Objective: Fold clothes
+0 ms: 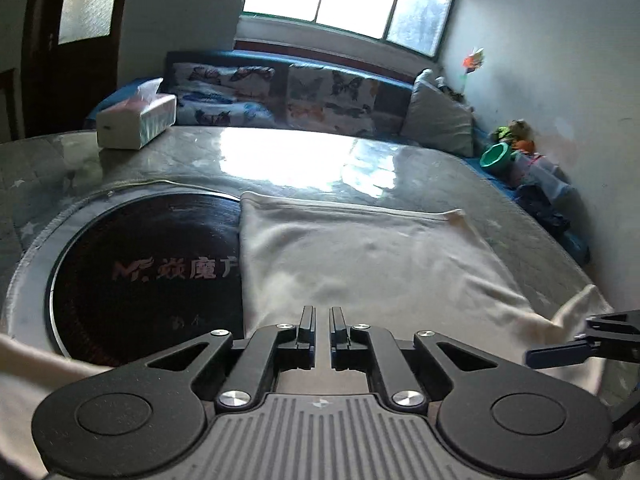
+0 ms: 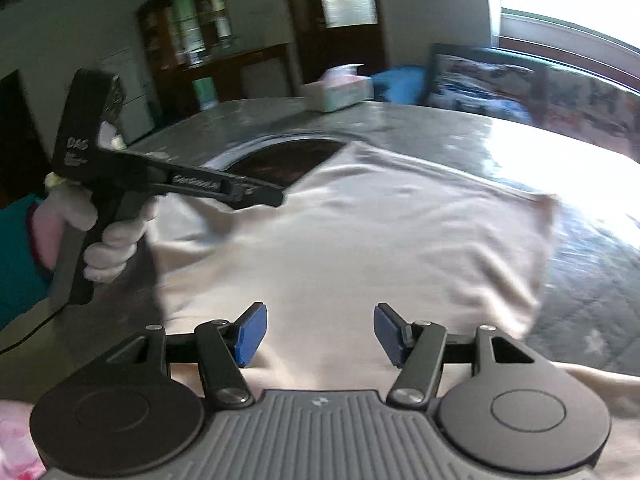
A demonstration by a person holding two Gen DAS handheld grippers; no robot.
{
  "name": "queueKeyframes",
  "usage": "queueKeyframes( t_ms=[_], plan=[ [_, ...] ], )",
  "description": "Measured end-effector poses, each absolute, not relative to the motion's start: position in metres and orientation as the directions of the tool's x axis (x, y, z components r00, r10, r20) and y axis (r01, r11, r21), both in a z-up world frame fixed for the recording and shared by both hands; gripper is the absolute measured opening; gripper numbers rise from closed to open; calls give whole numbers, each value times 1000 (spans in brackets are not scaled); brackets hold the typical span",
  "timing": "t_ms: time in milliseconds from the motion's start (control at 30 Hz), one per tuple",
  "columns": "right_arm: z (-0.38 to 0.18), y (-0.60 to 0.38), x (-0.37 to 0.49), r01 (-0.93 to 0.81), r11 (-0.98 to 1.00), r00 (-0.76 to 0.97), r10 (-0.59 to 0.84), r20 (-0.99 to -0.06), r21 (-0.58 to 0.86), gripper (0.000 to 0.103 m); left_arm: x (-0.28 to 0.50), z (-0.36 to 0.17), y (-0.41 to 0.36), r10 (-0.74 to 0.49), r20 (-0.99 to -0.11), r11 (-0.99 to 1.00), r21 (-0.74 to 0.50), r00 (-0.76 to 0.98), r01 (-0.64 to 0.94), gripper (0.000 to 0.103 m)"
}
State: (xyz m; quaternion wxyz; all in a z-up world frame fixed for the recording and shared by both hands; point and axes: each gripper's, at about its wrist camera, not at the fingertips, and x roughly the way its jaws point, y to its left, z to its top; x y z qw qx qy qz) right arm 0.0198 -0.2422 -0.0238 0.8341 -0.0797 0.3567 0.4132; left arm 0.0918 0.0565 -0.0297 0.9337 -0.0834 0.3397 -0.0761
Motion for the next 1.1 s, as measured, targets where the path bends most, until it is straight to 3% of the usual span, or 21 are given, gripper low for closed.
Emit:
queueKeyframes(
  t_ms=[367, 567, 700, 833, 1100],
  plan=[
    [-39, -272, 56, -653, 735, 461, 577, -674, 182, 61, 105, -49, 71, -141, -662, 982, -190, 736, 17, 10],
    [-43, -274, 61, -638, 748, 470, 566, -677, 182, 62, 104, -46, 59, -123, -664, 989, -146, 738, 33, 22],
    [-38, -278, 55, -634, 751, 484, 570, -664, 183, 63, 95, -39, 48, -137, -654, 989, -137, 744, 61, 41],
    [-34, -281, 39, -636, 753, 497, 569, -655, 171, 66, 76, -31, 31, -180, -641, 983, -150, 746, 109, 49],
    [-39, -288, -10, -649, 757, 526, 517, -675, 75, 73, 33, -35, -10, -217, -647, 976, -122, 731, 182, 52]
  ],
)
